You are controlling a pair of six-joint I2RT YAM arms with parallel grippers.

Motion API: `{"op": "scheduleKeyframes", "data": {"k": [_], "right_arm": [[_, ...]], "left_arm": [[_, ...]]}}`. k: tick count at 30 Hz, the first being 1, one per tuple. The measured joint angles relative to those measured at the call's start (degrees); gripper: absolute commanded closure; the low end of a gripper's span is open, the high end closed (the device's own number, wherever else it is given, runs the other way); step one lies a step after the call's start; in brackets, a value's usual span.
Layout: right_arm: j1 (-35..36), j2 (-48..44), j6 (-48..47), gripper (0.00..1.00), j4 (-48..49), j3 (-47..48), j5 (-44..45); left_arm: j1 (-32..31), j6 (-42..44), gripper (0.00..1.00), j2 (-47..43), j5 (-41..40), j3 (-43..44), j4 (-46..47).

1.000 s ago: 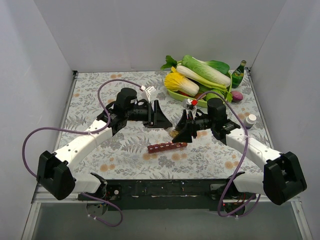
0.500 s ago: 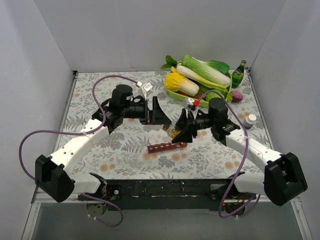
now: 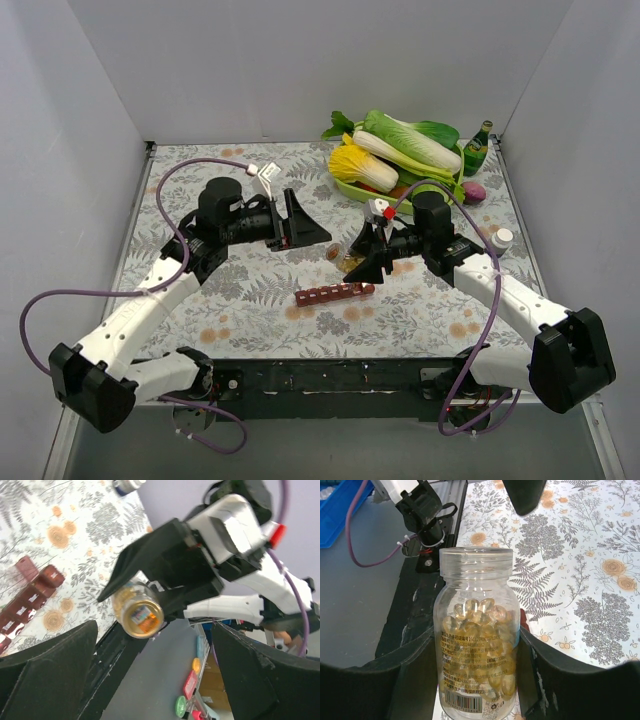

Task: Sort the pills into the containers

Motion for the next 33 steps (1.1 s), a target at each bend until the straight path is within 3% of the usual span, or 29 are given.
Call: {"op": "scheduleKeyframes", "data": {"k": [11,33], "right_arm": [[0.0,0.0,-2.7,0.99,-2.4,0.1,1.4],[-0.2,0.0,-2.6,0.99,-3.3,0.4,1.7]], "left_arm": [[-5.4,2.8,0.02,7.7,-10.6,3.4,-8.9],[-7.2,5.1,0.09,8.6,-12.0,3.9,-10.9]]}}
